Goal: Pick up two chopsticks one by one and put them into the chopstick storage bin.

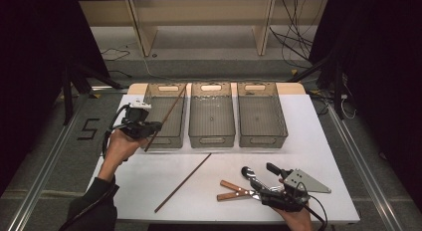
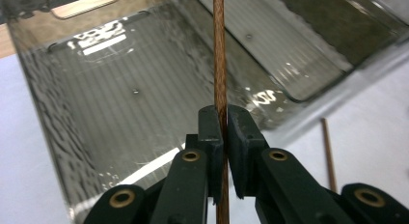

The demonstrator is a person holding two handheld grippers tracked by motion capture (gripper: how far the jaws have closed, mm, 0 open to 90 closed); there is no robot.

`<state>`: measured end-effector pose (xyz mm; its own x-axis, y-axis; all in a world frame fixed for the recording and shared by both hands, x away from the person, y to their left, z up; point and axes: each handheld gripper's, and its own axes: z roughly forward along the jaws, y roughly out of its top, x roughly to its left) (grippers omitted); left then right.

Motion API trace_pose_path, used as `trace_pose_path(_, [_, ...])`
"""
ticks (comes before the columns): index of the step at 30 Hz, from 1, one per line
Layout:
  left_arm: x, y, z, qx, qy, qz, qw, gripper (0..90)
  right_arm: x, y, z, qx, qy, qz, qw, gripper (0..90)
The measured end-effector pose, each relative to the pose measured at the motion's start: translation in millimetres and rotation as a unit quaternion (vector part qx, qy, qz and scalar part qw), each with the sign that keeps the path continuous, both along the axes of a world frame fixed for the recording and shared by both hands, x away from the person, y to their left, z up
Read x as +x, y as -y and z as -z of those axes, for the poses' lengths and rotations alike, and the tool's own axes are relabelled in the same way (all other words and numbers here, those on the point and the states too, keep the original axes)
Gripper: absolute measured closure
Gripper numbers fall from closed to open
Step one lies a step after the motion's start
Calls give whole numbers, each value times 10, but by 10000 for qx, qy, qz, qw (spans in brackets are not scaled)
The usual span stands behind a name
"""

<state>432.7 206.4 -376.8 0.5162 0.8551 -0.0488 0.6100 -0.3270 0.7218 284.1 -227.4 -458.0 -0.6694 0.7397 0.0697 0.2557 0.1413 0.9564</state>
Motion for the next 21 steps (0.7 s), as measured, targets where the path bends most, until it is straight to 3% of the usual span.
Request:
trace_pose_path(5, [187,-71,-4,-1,-74,-167,9998,844,4,-2,4,13,-5,-8,10000,257])
trace_pose_path(14, [452,-89,-48,195,21,-224,9996,844,5,-1,7,-2,-9,-25,10000,256])
trace_pose_path(21, [654,-118,23,384,103,-301,9988,843,5,-3,10,-2,-20,-35,10000,256])
